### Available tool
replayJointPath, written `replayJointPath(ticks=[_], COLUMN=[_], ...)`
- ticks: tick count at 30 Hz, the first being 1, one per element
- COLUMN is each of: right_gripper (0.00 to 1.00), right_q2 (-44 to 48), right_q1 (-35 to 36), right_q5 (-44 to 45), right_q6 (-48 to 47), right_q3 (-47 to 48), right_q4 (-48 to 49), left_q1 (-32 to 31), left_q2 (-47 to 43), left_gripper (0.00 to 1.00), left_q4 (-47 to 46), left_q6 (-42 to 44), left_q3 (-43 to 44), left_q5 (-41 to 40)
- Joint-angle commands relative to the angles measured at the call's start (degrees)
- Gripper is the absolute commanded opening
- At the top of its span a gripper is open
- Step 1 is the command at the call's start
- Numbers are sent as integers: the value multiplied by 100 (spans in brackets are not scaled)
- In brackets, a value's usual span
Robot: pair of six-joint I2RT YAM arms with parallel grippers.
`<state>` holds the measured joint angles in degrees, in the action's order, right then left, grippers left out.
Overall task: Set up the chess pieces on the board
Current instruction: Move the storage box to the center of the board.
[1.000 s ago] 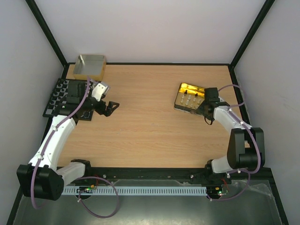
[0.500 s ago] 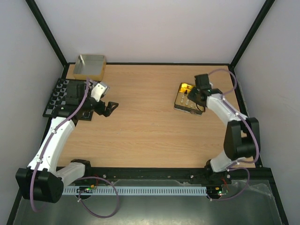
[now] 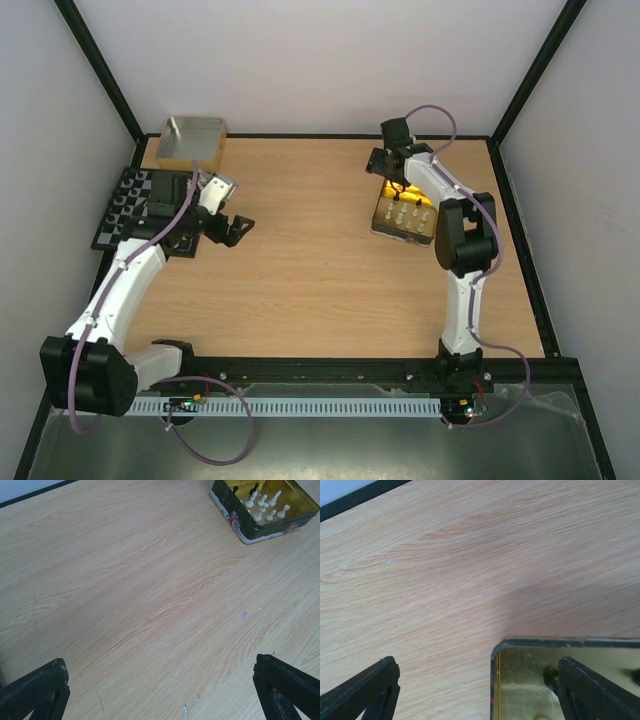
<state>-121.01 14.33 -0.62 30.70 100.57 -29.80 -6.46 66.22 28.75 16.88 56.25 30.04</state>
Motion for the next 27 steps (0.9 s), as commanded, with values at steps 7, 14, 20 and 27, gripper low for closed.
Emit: replayJointPath(ticks=[7,14,20,27], right_gripper=[78,76,75,74], right_q2=[-660,-876,-1123,-788], right_q1=[57,150,211,215], right_q5=[-549,-857,-1058,-928], right_q6=[-378,-387,-367,-252], right_q3=[851,929,943,175], right_q4=[-158,-25,-6,199], left_q1=[-13,-13,-13,-13], left_q2=[148,194,210,177], left_gripper=[100,100,100,100], left_q4=[-257,-352,-375,-388], left_q6=[-78,-124,-126,-134], left_q3=[58,-5,-27,-50], left_q5=[-28,-8,-9,-3])
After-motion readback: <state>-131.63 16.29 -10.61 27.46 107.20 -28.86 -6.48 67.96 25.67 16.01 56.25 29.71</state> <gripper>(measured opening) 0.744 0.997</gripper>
